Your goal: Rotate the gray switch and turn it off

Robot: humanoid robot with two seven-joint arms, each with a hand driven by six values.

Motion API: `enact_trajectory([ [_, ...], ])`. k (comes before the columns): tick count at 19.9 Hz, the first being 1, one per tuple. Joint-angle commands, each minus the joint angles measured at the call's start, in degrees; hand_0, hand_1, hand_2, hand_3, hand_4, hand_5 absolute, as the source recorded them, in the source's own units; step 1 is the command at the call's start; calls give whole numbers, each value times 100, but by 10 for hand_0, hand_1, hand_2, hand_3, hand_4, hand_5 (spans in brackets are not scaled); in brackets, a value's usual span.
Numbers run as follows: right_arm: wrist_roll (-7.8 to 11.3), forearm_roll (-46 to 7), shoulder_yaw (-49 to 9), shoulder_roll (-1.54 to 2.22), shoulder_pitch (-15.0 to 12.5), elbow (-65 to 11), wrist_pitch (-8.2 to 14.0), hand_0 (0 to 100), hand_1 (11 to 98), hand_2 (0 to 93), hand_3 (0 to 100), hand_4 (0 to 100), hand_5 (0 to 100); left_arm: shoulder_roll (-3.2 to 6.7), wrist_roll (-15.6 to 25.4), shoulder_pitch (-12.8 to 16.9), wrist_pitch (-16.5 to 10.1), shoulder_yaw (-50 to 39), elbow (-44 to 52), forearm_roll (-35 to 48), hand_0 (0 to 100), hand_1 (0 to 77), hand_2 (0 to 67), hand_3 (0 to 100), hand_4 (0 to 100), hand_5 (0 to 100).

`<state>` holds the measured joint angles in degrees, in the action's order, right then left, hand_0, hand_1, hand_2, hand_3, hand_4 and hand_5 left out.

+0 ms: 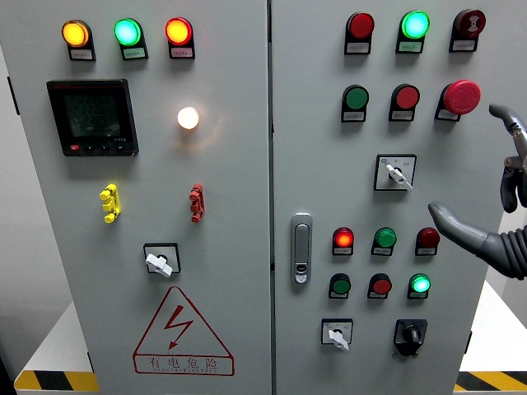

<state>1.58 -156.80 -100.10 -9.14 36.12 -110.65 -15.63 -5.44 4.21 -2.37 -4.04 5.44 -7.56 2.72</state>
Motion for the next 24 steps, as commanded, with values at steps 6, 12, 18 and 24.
enact_trajectory([
  [6, -26, 9, -18, 0, 0, 9, 8, 0, 392, 60, 1000, 1000, 1000, -1, 1, 0, 0, 1, 0, 0, 885, 0, 133, 188, 82, 109],
  [12, -131, 26, -18, -9, 70, 70, -1, 0, 389, 95, 1000, 1000, 1000, -1, 1, 0, 0, 0, 0, 0, 885, 0, 133, 188, 82, 109],
  [18, -228, 44, -1, 0, 158, 193, -1, 0, 380, 388, 1000, 1000, 1000, -1, 1, 0, 0, 1, 0, 0, 886, 0, 133, 187, 82, 109],
  [24, -562, 157, 52, 0, 290, 395, 43, 0, 365, 577, 1000, 1000, 1000, -1, 1, 0, 0, 1, 0, 0, 886, 0, 133, 187, 82, 109],
])
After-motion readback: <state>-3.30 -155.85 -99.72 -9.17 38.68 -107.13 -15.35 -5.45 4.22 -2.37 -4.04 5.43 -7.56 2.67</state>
